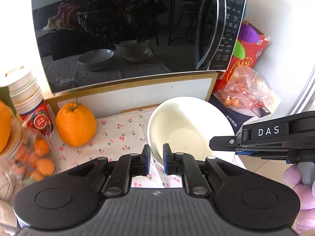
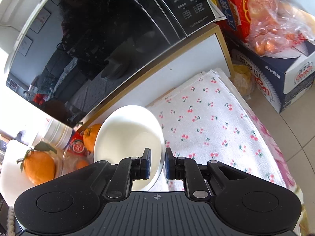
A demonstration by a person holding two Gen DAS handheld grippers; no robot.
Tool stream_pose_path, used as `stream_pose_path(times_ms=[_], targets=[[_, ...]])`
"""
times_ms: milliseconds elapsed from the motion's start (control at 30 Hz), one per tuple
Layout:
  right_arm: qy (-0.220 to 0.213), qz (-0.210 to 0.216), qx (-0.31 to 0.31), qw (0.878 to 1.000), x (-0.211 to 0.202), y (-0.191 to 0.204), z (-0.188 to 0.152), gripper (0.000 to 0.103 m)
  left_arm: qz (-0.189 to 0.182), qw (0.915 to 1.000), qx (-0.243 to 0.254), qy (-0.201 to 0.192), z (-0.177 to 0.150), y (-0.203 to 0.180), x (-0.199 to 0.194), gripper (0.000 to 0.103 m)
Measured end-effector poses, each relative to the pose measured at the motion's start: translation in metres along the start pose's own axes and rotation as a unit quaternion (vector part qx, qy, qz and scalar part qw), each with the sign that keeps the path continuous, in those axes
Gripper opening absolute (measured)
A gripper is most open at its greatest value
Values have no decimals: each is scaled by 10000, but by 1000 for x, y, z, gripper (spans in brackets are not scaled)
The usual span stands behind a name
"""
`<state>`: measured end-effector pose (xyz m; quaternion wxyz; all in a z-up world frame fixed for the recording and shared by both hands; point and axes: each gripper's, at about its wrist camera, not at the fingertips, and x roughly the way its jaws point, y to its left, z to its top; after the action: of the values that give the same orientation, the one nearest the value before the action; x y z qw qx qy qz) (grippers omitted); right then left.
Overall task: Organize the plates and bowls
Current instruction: 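Lift the white bowl with the left gripper and carry it to the bowl stack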
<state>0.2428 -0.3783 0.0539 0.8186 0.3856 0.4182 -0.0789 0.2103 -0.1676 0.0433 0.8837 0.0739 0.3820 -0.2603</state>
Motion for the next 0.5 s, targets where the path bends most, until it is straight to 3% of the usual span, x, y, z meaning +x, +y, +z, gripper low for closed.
stream_pose_path(times_ms=[500], targets=[[61,-206,-141,9997,-60,-6,-49,15,-261,9988,-411,-2,-53,-18,-51,12]])
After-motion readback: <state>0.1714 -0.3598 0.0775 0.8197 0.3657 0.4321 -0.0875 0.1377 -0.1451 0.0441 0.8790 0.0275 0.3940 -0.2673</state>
